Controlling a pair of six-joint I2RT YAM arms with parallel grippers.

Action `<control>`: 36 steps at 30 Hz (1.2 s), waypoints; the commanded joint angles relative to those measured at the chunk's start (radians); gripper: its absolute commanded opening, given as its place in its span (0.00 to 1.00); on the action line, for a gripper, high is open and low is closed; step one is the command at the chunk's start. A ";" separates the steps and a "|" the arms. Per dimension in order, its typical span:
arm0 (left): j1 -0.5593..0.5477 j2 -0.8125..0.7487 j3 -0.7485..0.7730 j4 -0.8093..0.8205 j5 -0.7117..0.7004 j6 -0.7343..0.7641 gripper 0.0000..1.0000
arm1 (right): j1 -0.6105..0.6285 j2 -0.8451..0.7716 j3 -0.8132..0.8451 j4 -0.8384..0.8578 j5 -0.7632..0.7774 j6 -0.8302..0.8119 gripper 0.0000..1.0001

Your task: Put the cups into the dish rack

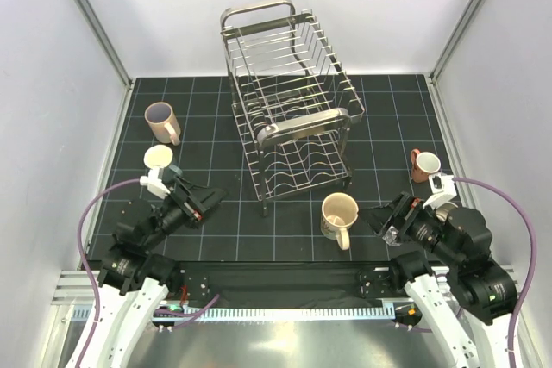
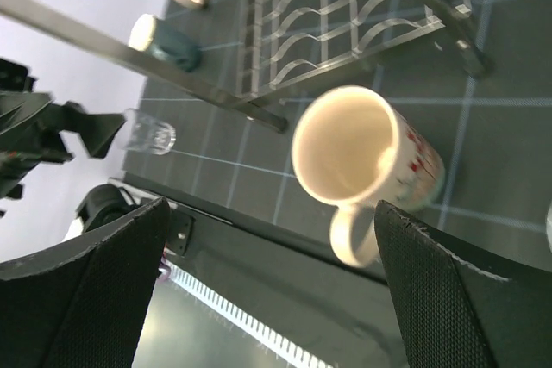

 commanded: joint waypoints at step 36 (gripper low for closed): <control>0.005 -0.007 0.062 -0.064 0.070 0.075 1.00 | 0.500 0.577 0.168 -0.195 0.472 -0.056 0.80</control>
